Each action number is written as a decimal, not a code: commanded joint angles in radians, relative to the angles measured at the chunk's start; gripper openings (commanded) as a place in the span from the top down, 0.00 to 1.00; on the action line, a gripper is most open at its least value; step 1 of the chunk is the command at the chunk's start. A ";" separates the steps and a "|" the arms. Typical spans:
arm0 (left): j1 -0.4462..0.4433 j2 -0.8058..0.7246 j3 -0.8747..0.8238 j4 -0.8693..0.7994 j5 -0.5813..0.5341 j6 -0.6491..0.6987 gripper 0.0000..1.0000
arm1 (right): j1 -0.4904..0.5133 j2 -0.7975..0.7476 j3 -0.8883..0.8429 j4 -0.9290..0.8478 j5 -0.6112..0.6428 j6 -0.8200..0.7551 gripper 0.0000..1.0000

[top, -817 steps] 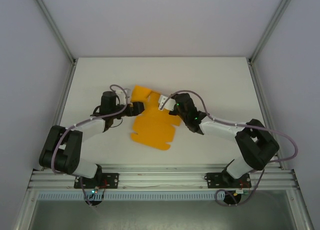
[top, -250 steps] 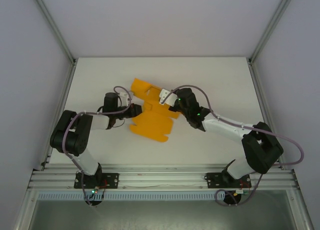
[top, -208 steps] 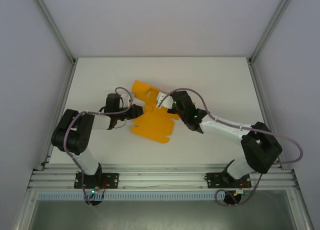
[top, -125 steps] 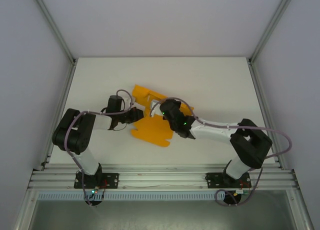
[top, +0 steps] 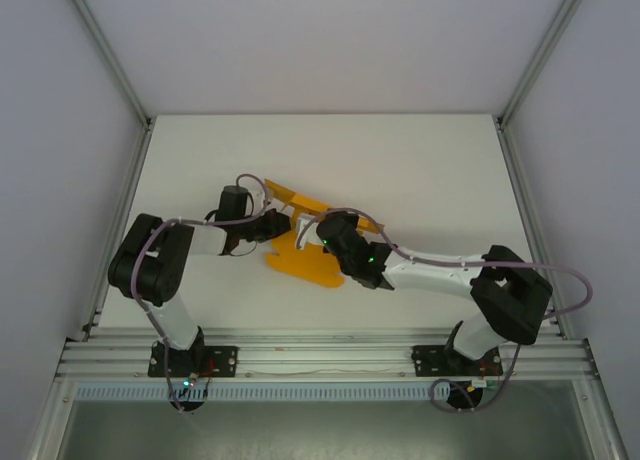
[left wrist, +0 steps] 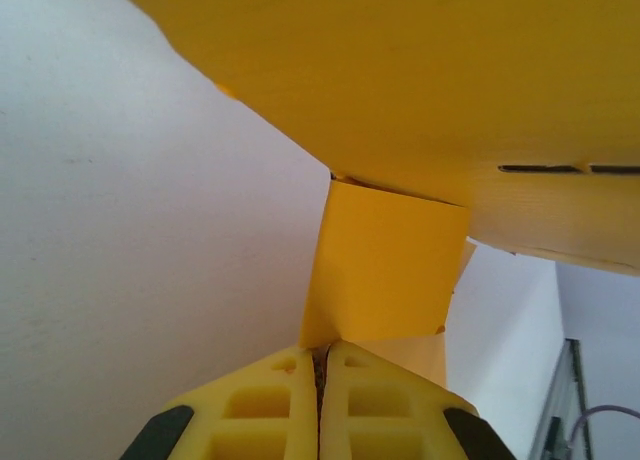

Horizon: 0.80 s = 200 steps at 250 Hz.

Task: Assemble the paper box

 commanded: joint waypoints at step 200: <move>-0.030 -0.183 -0.021 -0.260 -0.139 0.168 0.43 | -0.104 -0.008 0.004 -0.098 -0.181 -0.097 1.00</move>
